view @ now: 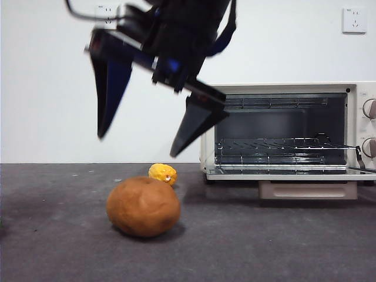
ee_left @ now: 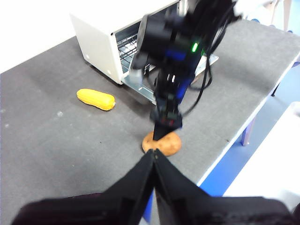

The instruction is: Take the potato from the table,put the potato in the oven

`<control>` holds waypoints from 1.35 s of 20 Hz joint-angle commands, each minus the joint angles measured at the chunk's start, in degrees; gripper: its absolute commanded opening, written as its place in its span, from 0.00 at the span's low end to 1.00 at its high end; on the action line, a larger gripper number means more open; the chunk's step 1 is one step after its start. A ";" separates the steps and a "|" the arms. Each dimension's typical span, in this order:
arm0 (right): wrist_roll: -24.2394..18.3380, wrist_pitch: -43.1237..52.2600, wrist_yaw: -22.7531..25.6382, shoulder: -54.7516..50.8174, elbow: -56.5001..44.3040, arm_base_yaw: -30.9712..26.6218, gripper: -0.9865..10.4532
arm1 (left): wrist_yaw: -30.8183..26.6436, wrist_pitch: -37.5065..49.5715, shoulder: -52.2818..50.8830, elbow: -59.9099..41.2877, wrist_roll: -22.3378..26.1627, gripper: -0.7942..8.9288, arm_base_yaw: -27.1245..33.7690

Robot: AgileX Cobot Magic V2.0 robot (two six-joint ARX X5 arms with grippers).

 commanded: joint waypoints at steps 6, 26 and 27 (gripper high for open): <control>-3.87 1.49 4.79 7.37 -0.22 1.42 0.67 | -0.15 0.26 -0.31 -0.33 -0.68 0.07 -0.02; 1.22 -9.88 3.45 10.40 3.74 1.46 0.16 | -0.15 0.26 -0.31 -0.35 -0.63 0.07 -0.02; 2.73 -12.44 3.56 10.40 5.62 1.46 0.16 | -0.15 0.26 -0.31 -0.33 -0.63 0.07 -0.02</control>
